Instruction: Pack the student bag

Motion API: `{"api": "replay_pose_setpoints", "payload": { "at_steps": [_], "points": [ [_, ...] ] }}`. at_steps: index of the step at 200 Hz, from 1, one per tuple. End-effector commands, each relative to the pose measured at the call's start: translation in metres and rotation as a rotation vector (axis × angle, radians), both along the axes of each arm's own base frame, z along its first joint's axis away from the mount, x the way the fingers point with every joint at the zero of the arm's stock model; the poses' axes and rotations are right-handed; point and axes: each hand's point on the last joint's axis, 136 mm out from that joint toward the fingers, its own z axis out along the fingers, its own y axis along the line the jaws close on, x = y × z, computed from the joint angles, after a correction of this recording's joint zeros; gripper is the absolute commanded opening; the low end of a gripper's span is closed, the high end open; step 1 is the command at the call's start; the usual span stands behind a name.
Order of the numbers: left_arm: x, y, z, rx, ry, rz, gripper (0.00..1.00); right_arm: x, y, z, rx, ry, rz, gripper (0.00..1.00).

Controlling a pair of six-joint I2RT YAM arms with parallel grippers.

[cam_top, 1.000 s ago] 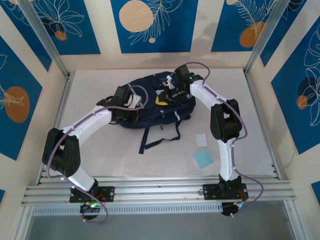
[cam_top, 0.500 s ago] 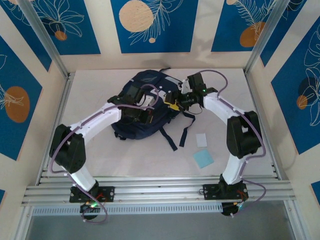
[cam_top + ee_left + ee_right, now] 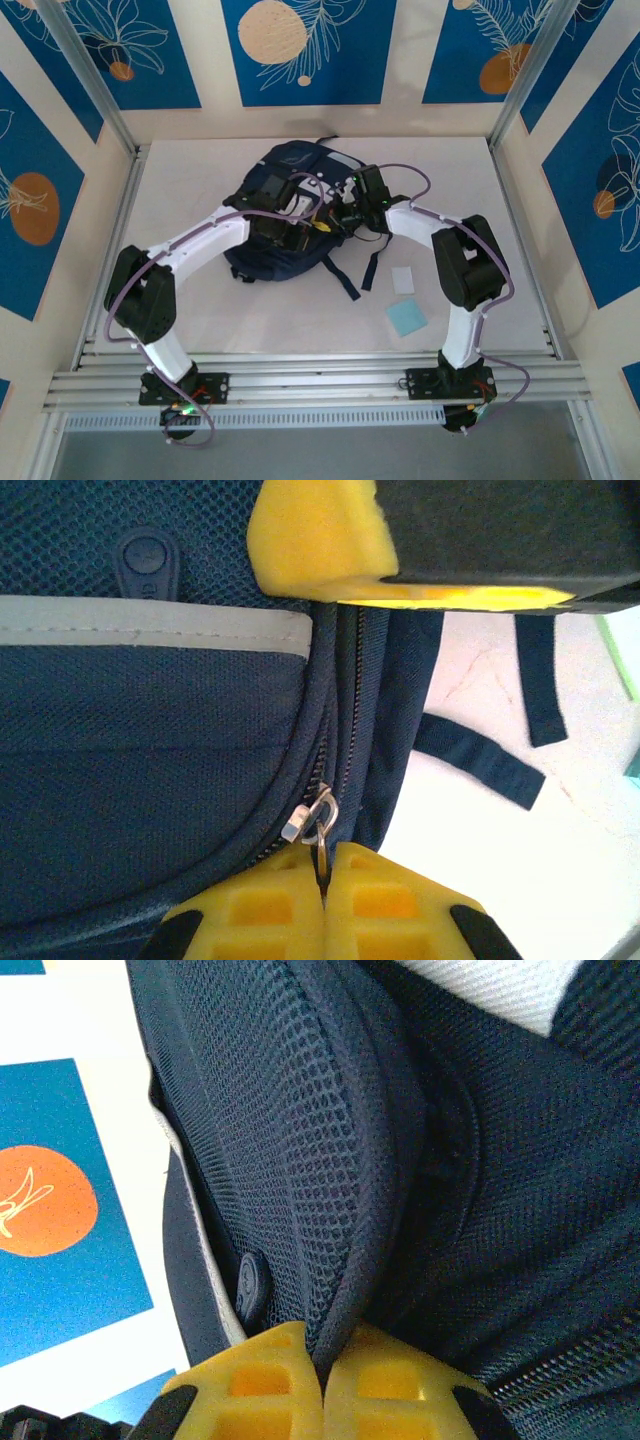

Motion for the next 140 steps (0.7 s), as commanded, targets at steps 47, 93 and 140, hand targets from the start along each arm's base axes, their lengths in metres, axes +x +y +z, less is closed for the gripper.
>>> {"api": "replay_pose_setpoints", "payload": {
  "at_steps": [47, 93, 140],
  "points": [
    [0.020, 0.111, -0.001, 0.314, -0.035, 0.208, 0.00, 0.005, -0.022, 0.026, -0.009, -0.173, 0.117, 0.00],
    [0.024, 0.119, -0.005, 0.291, -0.003, 0.178, 0.00, 0.018, -0.046, 0.030, -0.123, -0.267, 0.198, 0.00],
    [-0.039, 0.025, 0.004, -0.002, 0.147, -0.116, 0.00, 0.082, -0.089, 0.032, -0.248, -0.310, 0.109, 0.00]
  ]
}}
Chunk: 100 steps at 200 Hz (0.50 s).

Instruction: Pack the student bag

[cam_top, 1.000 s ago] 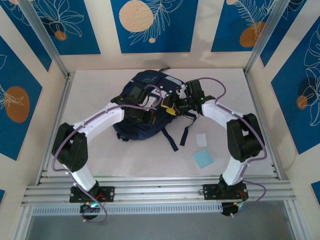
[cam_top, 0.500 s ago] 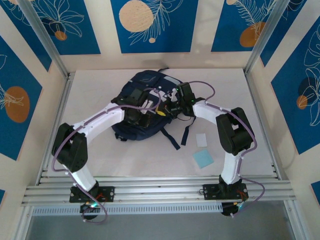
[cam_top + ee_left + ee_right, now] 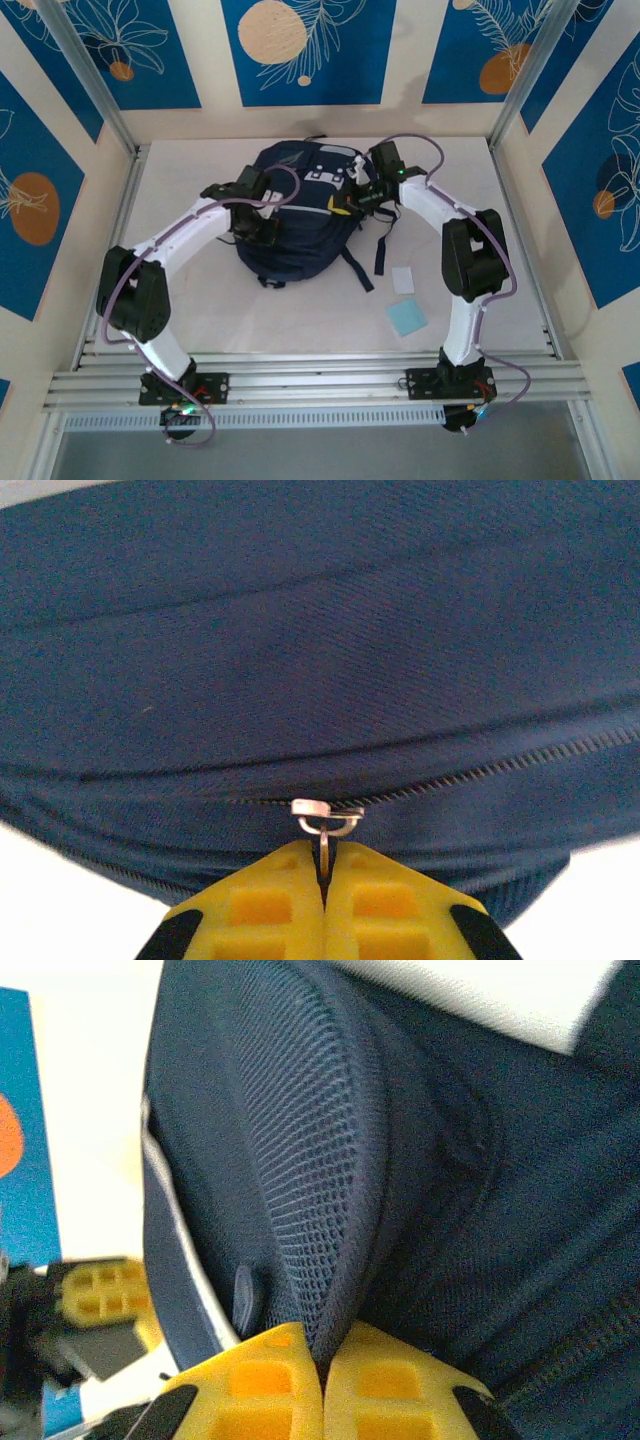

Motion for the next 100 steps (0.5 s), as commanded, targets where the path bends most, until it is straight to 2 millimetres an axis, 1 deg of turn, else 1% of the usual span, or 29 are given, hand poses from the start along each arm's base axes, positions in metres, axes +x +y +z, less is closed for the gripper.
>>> {"api": "replay_pose_setpoints", "payload": {
  "at_steps": [1, 15, 24, 35, 38, 53, 58, 66, 83, 89, 100],
  "points": [
    [-0.056, -0.045, 0.012, -0.157, 0.152, -0.171, 0.00, 0.046, -0.033, 0.010, -0.070, -0.127, -0.049, 0.00],
    [-0.069, -0.072, 0.022, -0.258, 0.185, -0.218, 0.00, 0.061, -0.039, 0.011, -0.058, -0.113, -0.089, 0.00],
    [-0.071, -0.087, 0.031, -0.299, 0.175, -0.237, 0.00, 0.065, -0.040, 0.014, -0.042, -0.103, -0.101, 0.00],
    [-0.068, -0.101, 0.039, -0.317, 0.151, -0.256, 0.00, 0.065, -0.041, 0.016, -0.046, -0.098, -0.116, 0.00],
    [-0.067, -0.104, 0.040, -0.317, 0.144, -0.259, 0.00, 0.065, -0.042, 0.017, -0.049, -0.098, -0.122, 0.03],
    [-0.053, -0.116, 0.045, -0.314, 0.116, -0.251, 0.00, 0.057, -0.049, 0.022, -0.072, -0.092, -0.170, 0.30],
    [-0.047, -0.119, 0.046, -0.313, 0.107, -0.240, 0.00, 0.053, -0.053, 0.022, -0.073, -0.086, -0.187, 0.36],
    [-0.038, -0.123, 0.046, -0.308, 0.096, -0.224, 0.00, 0.043, -0.057, 0.029, -0.062, -0.089, -0.214, 0.47],
    [-0.022, -0.132, 0.045, -0.310, 0.083, -0.196, 0.00, 0.020, -0.068, 0.033, -0.043, -0.071, -0.283, 0.59],
    [-0.018, -0.136, 0.045, -0.317, 0.080, -0.189, 0.00, 0.011, -0.070, 0.035, -0.029, -0.064, -0.301, 0.62],
    [-0.011, -0.141, 0.044, -0.329, 0.078, -0.175, 0.00, -0.007, -0.072, 0.031, -0.004, -0.032, -0.327, 0.66]
  ]
}}
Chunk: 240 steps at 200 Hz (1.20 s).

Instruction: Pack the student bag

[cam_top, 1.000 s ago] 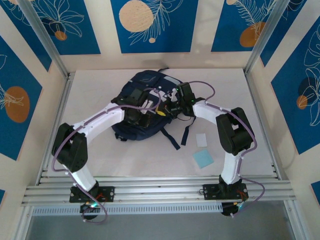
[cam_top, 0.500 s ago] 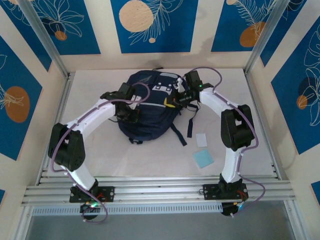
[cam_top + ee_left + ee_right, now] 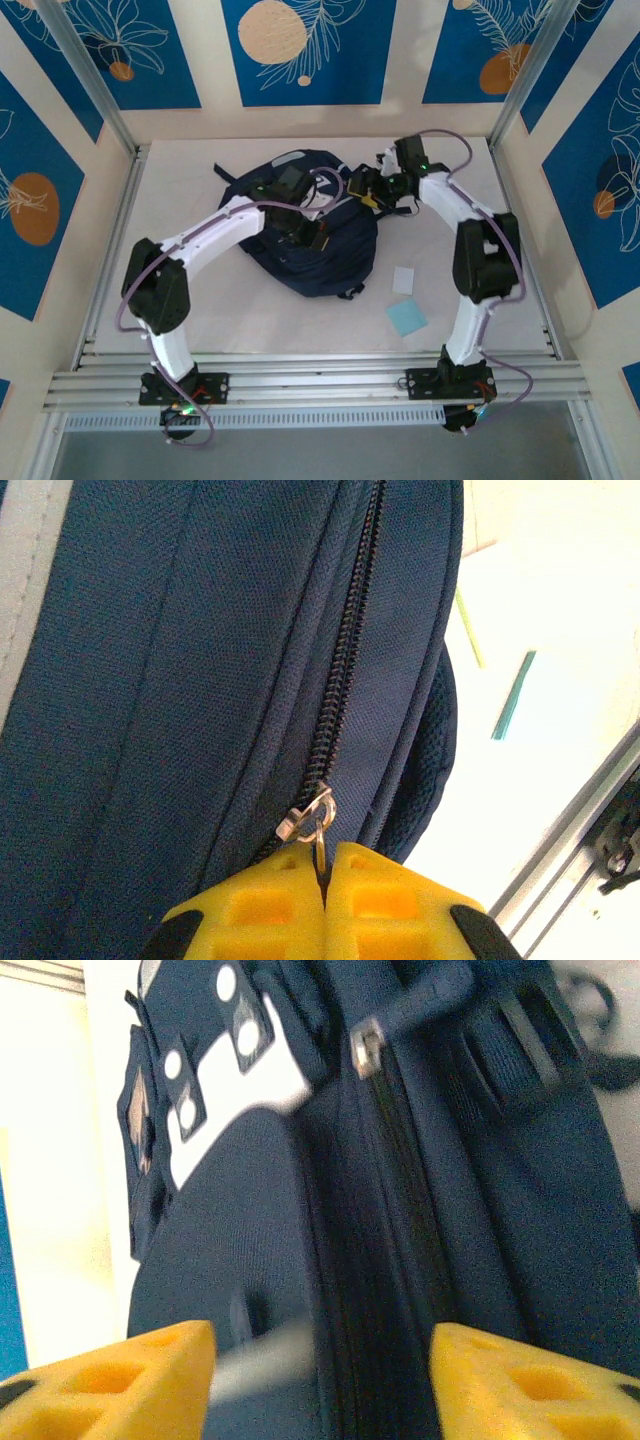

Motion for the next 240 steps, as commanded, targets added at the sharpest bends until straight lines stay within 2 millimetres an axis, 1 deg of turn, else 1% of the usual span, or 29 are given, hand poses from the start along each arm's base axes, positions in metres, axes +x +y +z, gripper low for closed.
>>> {"api": "replay_pose_setpoints", "payload": {
  "at_steps": [1, 10, 26, 41, 58, 78, 83, 88, 100, 103, 107, 108, 132, 156, 171, 196, 216, 240],
  "points": [
    [0.017, -0.021, 0.014, -0.072, -0.014, 0.020, 0.00, -0.021, -0.009, 0.026, 0.064, -0.028, -0.100, 0.66],
    [0.020, -0.024, 0.014, -0.081, -0.016, 0.027, 0.00, -0.035, -0.009, 0.021, 0.079, -0.007, -0.109, 0.68],
    [0.024, -0.027, 0.015, -0.094, -0.018, 0.036, 0.00, -0.058, -0.011, 0.009, 0.090, 0.032, -0.129, 0.69],
    [0.022, -0.031, 0.018, -0.118, -0.018, 0.036, 0.00, -0.072, -0.006, 0.000, 0.137, 0.060, -0.134, 0.68],
    [0.017, -0.034, 0.020, -0.138, -0.014, 0.034, 0.00, -0.076, 0.003, -0.004, 0.193, 0.059, -0.136, 0.66],
    [0.012, -0.033, 0.015, -0.131, -0.001, 0.033, 0.00, -0.071, 0.021, -0.003, 0.236, 0.021, -0.135, 0.58],
    [0.010, -0.032, 0.013, -0.127, 0.005, 0.033, 0.00, -0.069, 0.025, -0.004, 0.240, 0.014, -0.134, 0.54],
    [0.008, -0.031, 0.011, -0.121, 0.011, 0.033, 0.00, -0.067, 0.030, -0.003, 0.243, 0.005, -0.133, 0.46],
    [0.004, -0.028, 0.005, -0.106, 0.022, 0.035, 0.00, -0.061, 0.036, -0.008, 0.246, 0.002, -0.136, 0.20],
    [0.003, -0.027, 0.003, -0.101, 0.026, 0.036, 0.00, -0.058, 0.036, -0.009, 0.245, 0.001, -0.143, 0.13],
    [0.001, -0.025, 0.002, -0.093, 0.030, 0.038, 0.00, -0.056, 0.036, -0.010, 0.244, 0.000, -0.153, 0.01],
    [0.001, -0.024, 0.001, -0.090, 0.032, 0.039, 0.00, -0.055, 0.036, -0.011, 0.244, -0.001, -0.158, 0.00],
    [-0.015, -0.005, -0.013, -0.021, 0.073, 0.051, 0.00, -0.040, 0.022, -0.019, 0.227, -0.019, -0.251, 0.00],
    [-0.038, 0.021, -0.027, 0.065, 0.128, 0.066, 0.00, -0.030, 0.011, -0.016, 0.196, -0.048, -0.290, 0.00],
    [-0.045, 0.040, -0.037, 0.128, 0.146, 0.095, 0.00, -0.027, 0.010, -0.012, 0.192, -0.057, -0.288, 0.00],
    [-0.043, 0.075, -0.048, 0.192, 0.159, 0.176, 0.00, -0.026, 0.008, -0.008, 0.180, -0.070, -0.281, 0.00],
    [-0.040, 0.096, -0.048, 0.201, 0.167, 0.225, 0.00, -0.026, 0.007, -0.006, 0.170, -0.077, -0.274, 0.00],
    [-0.028, 0.134, -0.048, 0.280, 0.137, 0.302, 0.00, -0.027, 0.009, -0.004, 0.168, -0.083, -0.254, 0.00]
  ]
}}
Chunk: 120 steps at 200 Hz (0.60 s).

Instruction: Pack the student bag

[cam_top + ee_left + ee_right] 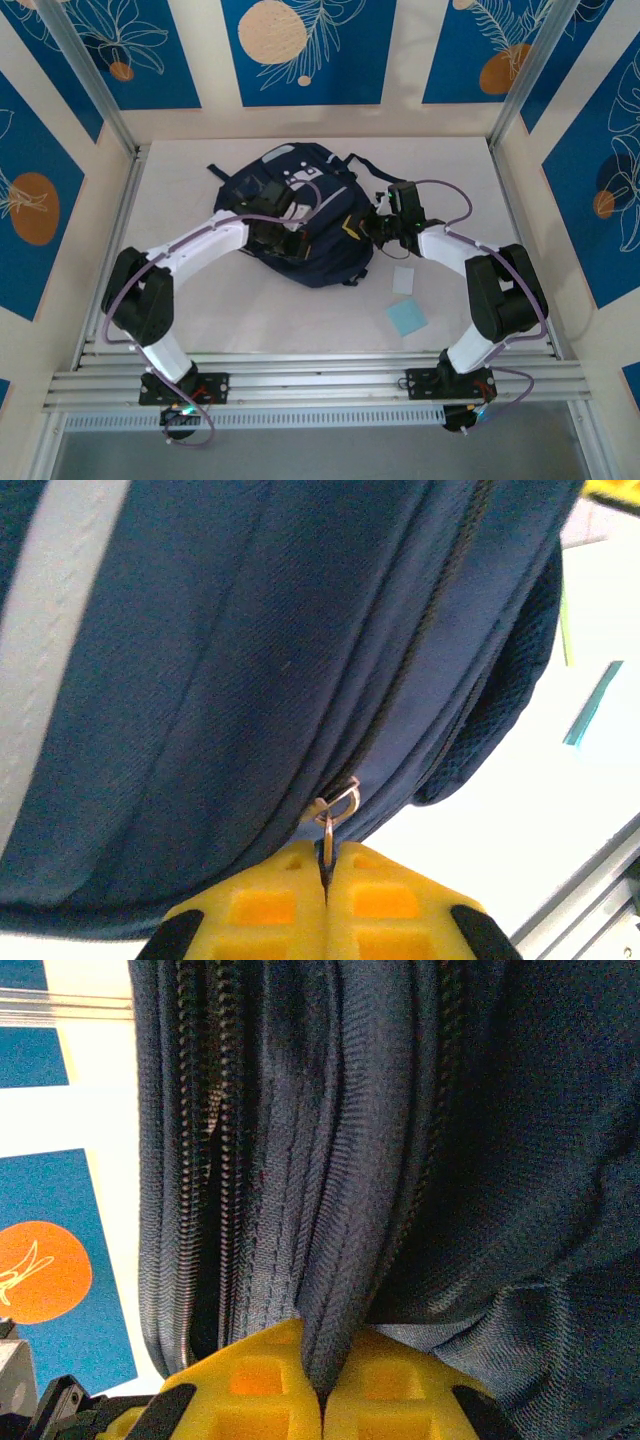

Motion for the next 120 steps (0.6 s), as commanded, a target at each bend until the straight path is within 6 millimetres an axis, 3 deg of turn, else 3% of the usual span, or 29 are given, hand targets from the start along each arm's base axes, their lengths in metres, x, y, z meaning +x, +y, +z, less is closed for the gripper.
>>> {"api": "replay_pose_setpoints", "payload": {
  "at_steps": [1, 34, 64, 76, 99, 120],
  "points": [
    [-0.018, 0.079, -0.017, 0.227, 0.111, 0.122, 0.00, 0.038, -0.024, 0.024, -0.058, -0.138, -0.108, 0.00],
    [-0.017, 0.120, -0.019, 0.305, 0.159, 0.162, 0.00, 0.038, -0.026, 0.026, -0.091, -0.151, -0.096, 0.00],
    [-0.023, 0.138, -0.025, 0.405, 0.197, 0.118, 0.00, 0.041, -0.024, 0.032, -0.097, -0.173, -0.073, 0.00],
    [-0.014, 0.146, -0.025, 0.444, 0.150, 0.132, 0.00, 0.042, -0.019, 0.035, -0.087, -0.181, -0.046, 0.00],
    [0.023, 0.162, -0.022, 0.516, -0.011, 0.215, 0.00, 0.041, -0.007, 0.038, -0.059, -0.188, 0.026, 0.00],
    [0.047, 0.157, -0.010, 0.488, -0.116, 0.267, 0.03, 0.037, 0.002, 0.043, -0.033, -0.191, 0.086, 0.00]
  ]
}}
